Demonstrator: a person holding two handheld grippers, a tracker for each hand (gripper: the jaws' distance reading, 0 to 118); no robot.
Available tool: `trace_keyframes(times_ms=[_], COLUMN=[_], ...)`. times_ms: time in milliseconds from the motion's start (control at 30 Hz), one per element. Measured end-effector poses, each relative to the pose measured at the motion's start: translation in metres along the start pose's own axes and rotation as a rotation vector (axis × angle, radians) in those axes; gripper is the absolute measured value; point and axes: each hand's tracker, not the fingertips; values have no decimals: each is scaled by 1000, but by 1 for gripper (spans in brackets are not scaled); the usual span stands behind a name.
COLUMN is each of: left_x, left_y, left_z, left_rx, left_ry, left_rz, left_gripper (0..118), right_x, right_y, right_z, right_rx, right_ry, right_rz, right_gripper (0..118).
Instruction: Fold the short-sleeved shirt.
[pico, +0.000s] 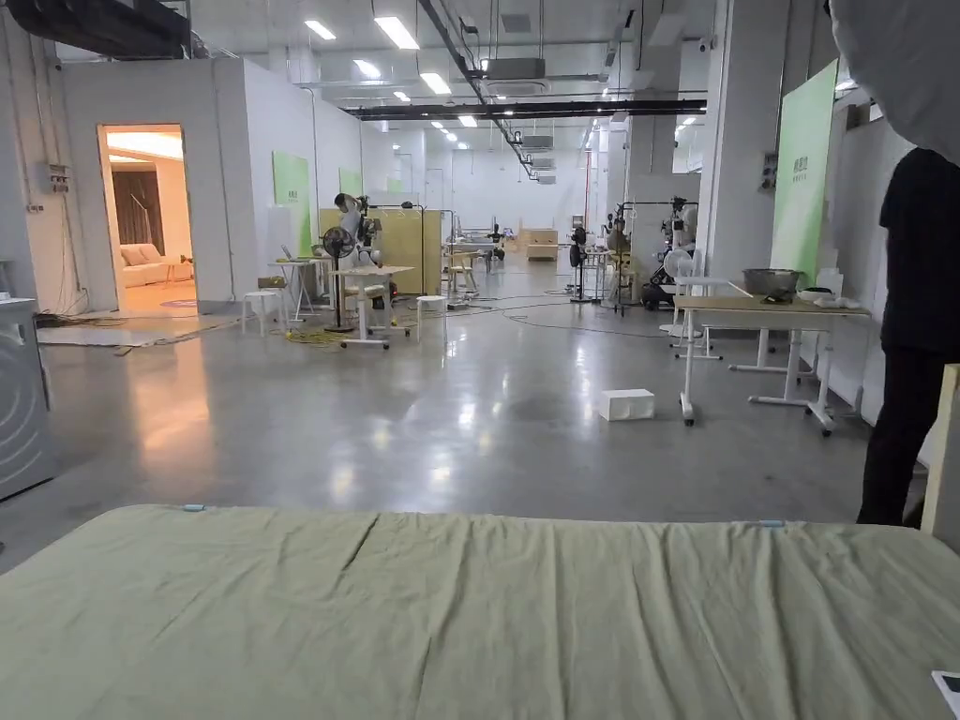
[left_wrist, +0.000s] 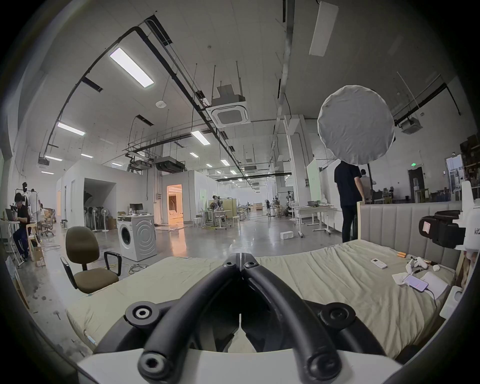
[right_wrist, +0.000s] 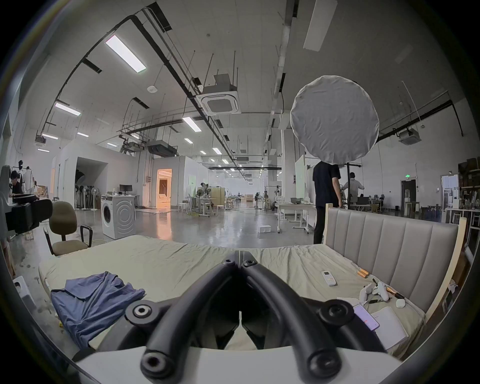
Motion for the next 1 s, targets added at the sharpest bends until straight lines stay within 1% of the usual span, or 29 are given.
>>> trace_keyframes(times_ms=[233,433,600,1000], left_x=[2,2,3,5], left_y=[1,2,0,-1], left_z=[1,1,1,1], left_rx=[7,10,4,-2], left_ry=[-22,-28,-30,-41], left_rz=[-4,-2,2,-6], left_gripper=[0,0,0,0], right_x=[-1,-6,-6,-6], right_y=[-1,-1,-3,-4], right_z=[0,0,0,1], right_rx=[4,5,-1,-5], right_ry=[11,9,11,3], right_rz=[1,30,20,26], right_gripper=[0,0,0,0])
